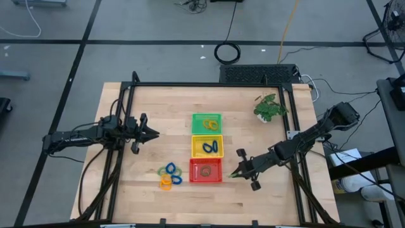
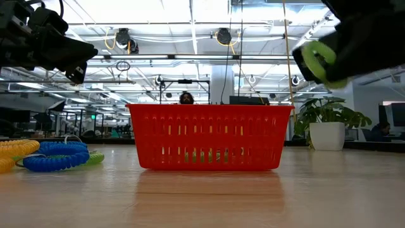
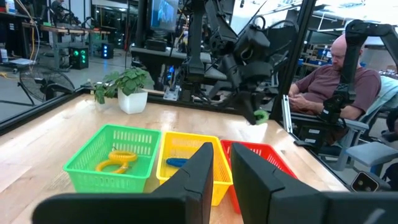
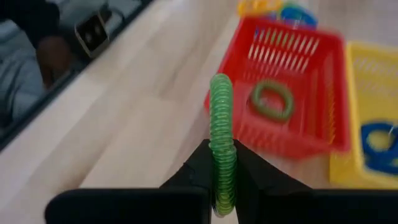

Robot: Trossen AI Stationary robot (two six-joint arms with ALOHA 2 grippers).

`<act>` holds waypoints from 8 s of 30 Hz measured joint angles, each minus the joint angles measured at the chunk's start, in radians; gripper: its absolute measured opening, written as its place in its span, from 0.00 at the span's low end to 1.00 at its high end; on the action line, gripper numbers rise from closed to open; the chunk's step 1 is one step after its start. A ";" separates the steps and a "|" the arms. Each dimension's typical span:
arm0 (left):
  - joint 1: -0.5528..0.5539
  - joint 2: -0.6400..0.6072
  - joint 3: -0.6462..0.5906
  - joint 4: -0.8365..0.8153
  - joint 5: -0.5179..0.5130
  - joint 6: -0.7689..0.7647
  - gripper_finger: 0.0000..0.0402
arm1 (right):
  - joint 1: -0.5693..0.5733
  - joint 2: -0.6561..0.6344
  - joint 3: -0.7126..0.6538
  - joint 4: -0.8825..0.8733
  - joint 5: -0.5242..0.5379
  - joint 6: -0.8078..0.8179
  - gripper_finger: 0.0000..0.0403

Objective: Sort spring keychains into baskets
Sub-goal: Put the green spring keychain into the red basket, then put the blue spring keychain into the yellow basket

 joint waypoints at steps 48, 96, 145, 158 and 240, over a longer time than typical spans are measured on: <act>0.000 0.000 0.000 -0.001 0.000 0.000 0.15 | -0.164 0.398 0.384 0.056 -0.187 -0.243 0.07; 0.000 0.000 0.000 0.000 0.000 0.000 0.15 | -0.182 0.398 0.384 0.055 -0.183 -0.237 0.15; 0.000 0.000 0.000 0.000 0.000 0.000 0.15 | -0.593 -1.053 -0.484 0.014 -0.004 -0.104 0.19; 0.000 0.000 0.000 0.000 0.000 0.000 0.15 | -0.648 -1.143 -0.543 -0.081 -0.108 -0.111 0.18; -0.383 1.186 0.693 -0.632 -0.265 -0.306 0.58 | -0.648 -1.184 -0.548 -0.174 -0.209 -0.042 0.10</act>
